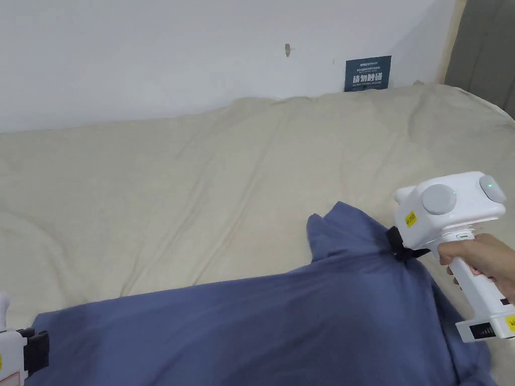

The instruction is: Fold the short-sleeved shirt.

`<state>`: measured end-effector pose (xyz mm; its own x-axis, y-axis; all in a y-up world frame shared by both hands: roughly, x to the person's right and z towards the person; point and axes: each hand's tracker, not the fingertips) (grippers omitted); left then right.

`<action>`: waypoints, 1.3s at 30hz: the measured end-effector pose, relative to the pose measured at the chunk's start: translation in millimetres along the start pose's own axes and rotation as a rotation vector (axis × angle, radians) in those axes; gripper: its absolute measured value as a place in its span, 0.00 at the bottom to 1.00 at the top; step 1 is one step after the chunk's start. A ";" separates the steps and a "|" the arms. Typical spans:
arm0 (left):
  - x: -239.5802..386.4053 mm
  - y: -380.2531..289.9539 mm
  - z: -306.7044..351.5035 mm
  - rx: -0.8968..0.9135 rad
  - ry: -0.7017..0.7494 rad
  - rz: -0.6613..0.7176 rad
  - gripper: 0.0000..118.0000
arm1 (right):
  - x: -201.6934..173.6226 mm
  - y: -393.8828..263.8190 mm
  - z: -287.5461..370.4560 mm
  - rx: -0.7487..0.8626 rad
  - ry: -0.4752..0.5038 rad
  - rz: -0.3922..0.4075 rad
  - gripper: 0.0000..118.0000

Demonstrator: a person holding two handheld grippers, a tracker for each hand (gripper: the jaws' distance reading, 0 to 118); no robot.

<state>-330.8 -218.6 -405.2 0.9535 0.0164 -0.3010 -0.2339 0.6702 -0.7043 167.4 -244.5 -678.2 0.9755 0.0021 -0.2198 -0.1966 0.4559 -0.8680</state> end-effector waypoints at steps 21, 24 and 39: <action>-23.5 69.4 -127.0 -0.284 -0.022 0.003 0.81 | 4.9 8.1 11.3 0.020 0.010 -0.012 0.00; -16.0 68.2 -124.9 -0.247 0.026 -0.046 0.72 | -3.8 -2.4 22.0 0.020 0.009 -0.009 0.00; -6.9 79.6 -60.0 -0.176 -0.024 -0.110 0.03 | 3.0 -14.9 86.2 0.092 0.062 0.006 0.00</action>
<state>-367.5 -209.8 -497.8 0.9790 -0.0304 -0.2017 -0.1555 0.5286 -0.8345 181.7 -174.6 -627.5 0.9659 -0.0491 -0.2542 -0.1893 0.5360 -0.8227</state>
